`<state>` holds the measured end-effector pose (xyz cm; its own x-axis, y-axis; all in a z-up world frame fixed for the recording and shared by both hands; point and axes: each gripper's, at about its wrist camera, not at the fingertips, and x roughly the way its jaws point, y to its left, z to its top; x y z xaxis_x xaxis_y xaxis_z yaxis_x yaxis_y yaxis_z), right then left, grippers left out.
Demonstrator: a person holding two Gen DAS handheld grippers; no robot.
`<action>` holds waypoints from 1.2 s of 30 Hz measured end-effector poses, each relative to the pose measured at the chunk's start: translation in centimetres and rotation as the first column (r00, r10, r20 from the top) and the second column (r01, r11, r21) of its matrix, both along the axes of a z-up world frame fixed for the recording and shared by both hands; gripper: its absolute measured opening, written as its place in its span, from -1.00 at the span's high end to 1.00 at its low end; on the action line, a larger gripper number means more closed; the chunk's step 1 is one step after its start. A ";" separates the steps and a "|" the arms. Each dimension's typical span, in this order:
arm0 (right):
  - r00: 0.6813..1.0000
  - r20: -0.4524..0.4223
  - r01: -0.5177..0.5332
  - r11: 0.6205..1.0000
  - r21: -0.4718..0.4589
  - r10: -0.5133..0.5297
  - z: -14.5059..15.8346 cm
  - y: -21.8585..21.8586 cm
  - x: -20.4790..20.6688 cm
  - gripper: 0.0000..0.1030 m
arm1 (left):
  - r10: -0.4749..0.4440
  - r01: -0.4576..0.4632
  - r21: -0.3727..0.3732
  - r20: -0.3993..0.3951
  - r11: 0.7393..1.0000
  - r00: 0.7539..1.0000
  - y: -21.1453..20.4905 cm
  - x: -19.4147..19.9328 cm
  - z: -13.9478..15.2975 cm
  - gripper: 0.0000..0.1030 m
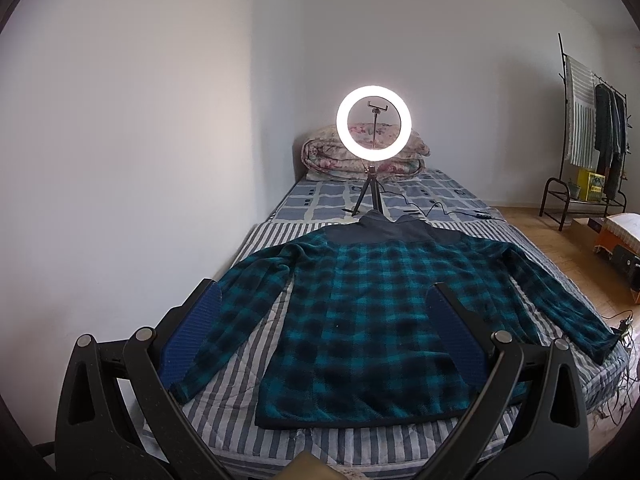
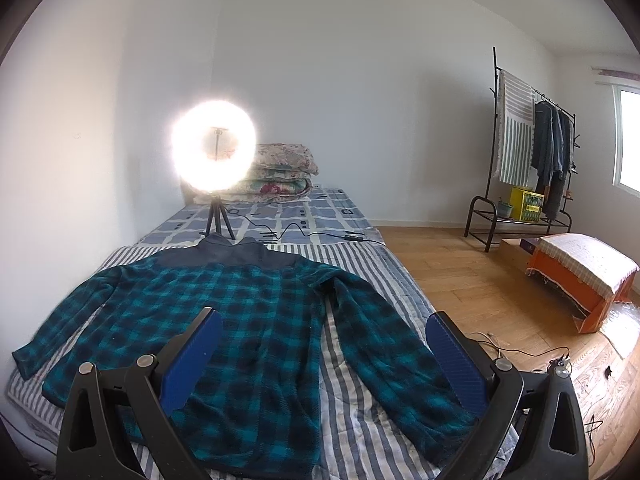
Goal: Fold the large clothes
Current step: 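Grasp the plaid shirt's sleeve cuff with the left tool while the right tool grasps the shirt body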
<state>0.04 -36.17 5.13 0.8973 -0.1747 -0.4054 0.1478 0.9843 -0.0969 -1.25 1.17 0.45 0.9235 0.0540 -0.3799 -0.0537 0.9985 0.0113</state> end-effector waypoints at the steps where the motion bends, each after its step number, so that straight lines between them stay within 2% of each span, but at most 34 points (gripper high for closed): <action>1: 1.000 -0.001 -0.005 1.000 -0.001 0.005 0.0 0.2 0.1 -0.99 | 0.003 -0.003 0.000 -0.002 1.000 1.000 0.1 0.0 -0.1 -1.00; 13: 0.994 -0.029 -0.102 0.995 -0.020 0.102 -0.5 4.4 2.1 -0.99 | 0.089 -0.089 0.004 -0.052 0.996 0.995 4.2 0.7 -2.4 -1.00; 17: 0.987 -0.036 -0.158 0.987 -0.035 0.156 -0.8 6.8 3.4 -0.99 | 0.141 -0.140 0.021 -0.073 0.990 0.987 6.0 0.8 -3.7 -1.00; 20: 0.972 -0.025 -0.236 0.972 -0.015 0.235 -1.2 8.8 4.2 -0.99 | 0.138 -0.138 0.005 -0.123 0.990 0.983 7.6 0.6 -5.1 -1.00; 25: 0.912 -0.068 -0.402 0.914 0.058 0.406 -1.9 13.1 6.7 -0.99 | 0.173 -0.178 -0.010 -0.171 0.984 0.970 10.0 -0.4 -7.2 -0.84; 29: 0.834 -0.143 -0.531 0.846 0.049 0.533 -2.6 18.4 9.3 -0.94 | 0.186 -0.198 -0.035 -0.217 0.980 0.958 11.8 -0.8 -8.6 -0.61; 33: 0.764 -0.205 -0.619 0.785 0.034 0.612 -3.7 23.1 11.2 -0.84 | 0.189 -0.207 -0.053 -0.243 0.977 0.951 13.0 -1.2 -9.7 -0.32; 36: 0.682 -0.268 -0.685 0.723 0.092 0.680 -5.3 27.1 13.1 -0.70 | 0.179 -0.204 -0.070 -0.268 0.976 0.947 13.6 -1.5 -10.5 -0.13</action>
<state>13.16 -9.09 -0.14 0.6280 0.4350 -0.6453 -0.5979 0.8004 -0.0423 -2.73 14.73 -10.09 0.7684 0.1716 -0.6166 -0.2517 0.9668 -0.0447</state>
